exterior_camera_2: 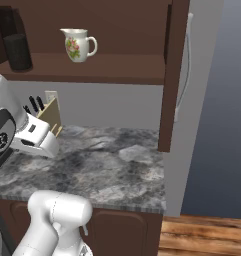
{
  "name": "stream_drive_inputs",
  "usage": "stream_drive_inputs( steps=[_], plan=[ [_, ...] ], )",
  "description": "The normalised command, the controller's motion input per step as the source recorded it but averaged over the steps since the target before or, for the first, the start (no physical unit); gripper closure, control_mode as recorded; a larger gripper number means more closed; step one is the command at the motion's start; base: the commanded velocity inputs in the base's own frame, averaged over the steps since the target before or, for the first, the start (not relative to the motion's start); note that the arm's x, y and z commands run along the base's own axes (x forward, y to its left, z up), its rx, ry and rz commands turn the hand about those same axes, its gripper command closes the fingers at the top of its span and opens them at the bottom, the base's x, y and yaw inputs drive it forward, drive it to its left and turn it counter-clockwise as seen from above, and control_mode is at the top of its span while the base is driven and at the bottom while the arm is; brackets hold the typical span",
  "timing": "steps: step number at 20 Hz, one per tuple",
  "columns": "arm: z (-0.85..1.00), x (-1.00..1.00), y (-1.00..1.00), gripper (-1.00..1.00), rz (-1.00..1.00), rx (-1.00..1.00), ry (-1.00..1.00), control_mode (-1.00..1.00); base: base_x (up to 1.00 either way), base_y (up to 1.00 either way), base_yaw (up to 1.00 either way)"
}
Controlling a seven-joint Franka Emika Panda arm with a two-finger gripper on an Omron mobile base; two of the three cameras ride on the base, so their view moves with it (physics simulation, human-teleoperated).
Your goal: Pick the jar and jar from the dining table and place them in the open cabinet. Close the cabinet after placing the objects.
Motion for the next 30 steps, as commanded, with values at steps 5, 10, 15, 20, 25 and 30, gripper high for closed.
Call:
stream_drive_inputs(
  steps=[5, 10, 15, 20, 25, 30],
  plan=[
    [0.0, 0.0, 0.0, -1.0, 0.0, 0.0, 0.0, 1.0, -0.51, -0.02, 0.0],
    [0.0, 0.0, 0.0, -1.0, 0.0, 0.0, 0.0, 1.0, -0.62, -0.01, 0.0],
    [0.0, 0.0, 0.0, -1.0, 0.0, 0.0, 0.0, 1.0, -0.56, 0.0, 0.11],
    [0.0, 0.0, 0.0, -1.0, 0.0, 0.0, 0.0, 1.0, -0.35, 0.0, 0.7],
    [0.0, 0.0, 0.0, -1.0, 0.0, 0.0, 0.0, 1.0, -0.27, -0.01, 0.91],
    [0.0, 0.0, 0.0, -1.0, 0.0, 0.0, 0.0, 1.0, -0.26, -0.01, 0.92]
  ],
)
